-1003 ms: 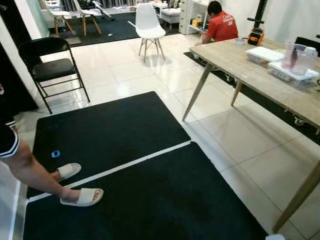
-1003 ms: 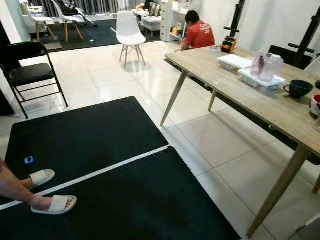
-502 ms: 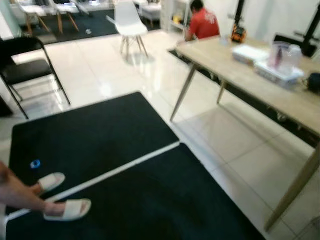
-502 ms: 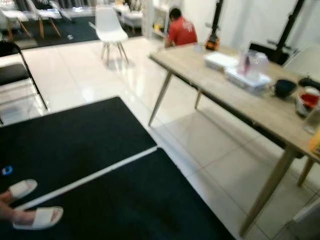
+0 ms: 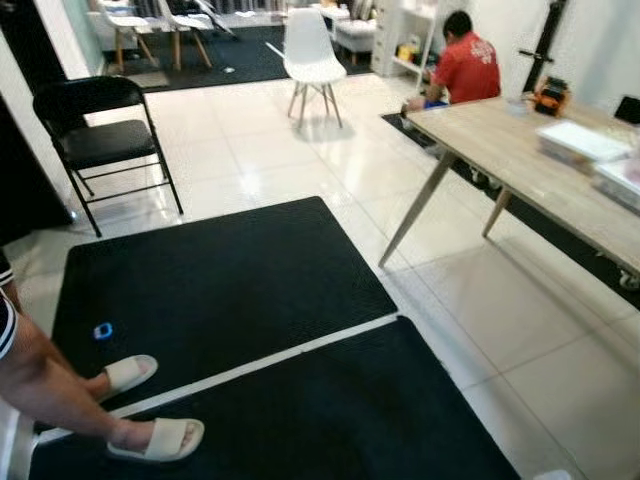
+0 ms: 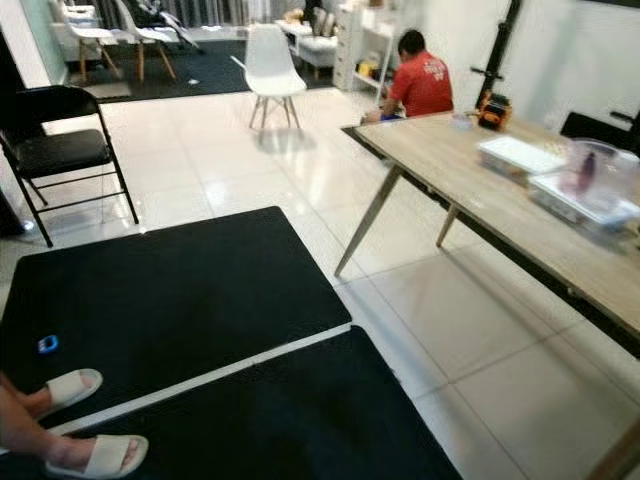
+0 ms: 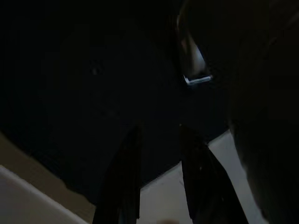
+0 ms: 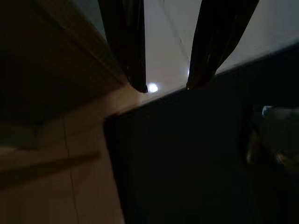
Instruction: Restocking fridge
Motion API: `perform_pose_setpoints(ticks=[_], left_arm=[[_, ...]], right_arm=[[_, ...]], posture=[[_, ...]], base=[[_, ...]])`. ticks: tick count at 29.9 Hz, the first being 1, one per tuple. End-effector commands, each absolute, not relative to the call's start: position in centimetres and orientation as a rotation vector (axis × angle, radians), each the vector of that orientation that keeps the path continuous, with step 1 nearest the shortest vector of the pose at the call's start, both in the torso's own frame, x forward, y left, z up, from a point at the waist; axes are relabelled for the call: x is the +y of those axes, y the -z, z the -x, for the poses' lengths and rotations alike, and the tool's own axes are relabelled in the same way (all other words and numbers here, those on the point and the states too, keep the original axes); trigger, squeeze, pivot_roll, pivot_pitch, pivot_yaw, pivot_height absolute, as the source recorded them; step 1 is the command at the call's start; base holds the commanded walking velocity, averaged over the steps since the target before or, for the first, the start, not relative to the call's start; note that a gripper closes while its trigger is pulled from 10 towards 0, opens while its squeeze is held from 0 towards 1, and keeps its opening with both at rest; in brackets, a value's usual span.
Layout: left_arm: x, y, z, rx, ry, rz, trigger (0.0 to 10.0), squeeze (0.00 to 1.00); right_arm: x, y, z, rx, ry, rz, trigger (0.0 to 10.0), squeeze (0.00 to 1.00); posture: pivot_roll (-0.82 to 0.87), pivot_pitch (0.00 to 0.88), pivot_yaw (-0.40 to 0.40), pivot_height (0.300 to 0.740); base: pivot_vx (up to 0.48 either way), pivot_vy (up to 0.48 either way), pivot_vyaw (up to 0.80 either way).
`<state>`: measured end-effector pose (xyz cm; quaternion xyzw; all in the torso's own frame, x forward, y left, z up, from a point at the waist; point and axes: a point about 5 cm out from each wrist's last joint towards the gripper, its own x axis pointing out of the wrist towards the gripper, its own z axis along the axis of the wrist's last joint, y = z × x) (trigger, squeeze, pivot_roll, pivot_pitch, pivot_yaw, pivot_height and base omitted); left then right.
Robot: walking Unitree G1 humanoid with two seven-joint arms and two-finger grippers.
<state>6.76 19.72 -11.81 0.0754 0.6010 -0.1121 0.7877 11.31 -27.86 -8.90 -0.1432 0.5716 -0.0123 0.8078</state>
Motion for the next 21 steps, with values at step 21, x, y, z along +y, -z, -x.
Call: perform_pose_setpoints(ticks=[21], left_arm=[[18.45, 11.68, -8.1, 1.261, 0.316, -0.163, 10.0, 0.0]], right_arm=[[-27.93, 9.21, -10.22, 1.257, 0.058, 0.289, 10.0, 0.0]], posture=[[-0.06, 0.0, -0.042, 0.74]], base=[[0.329, 0.0, -0.34]])
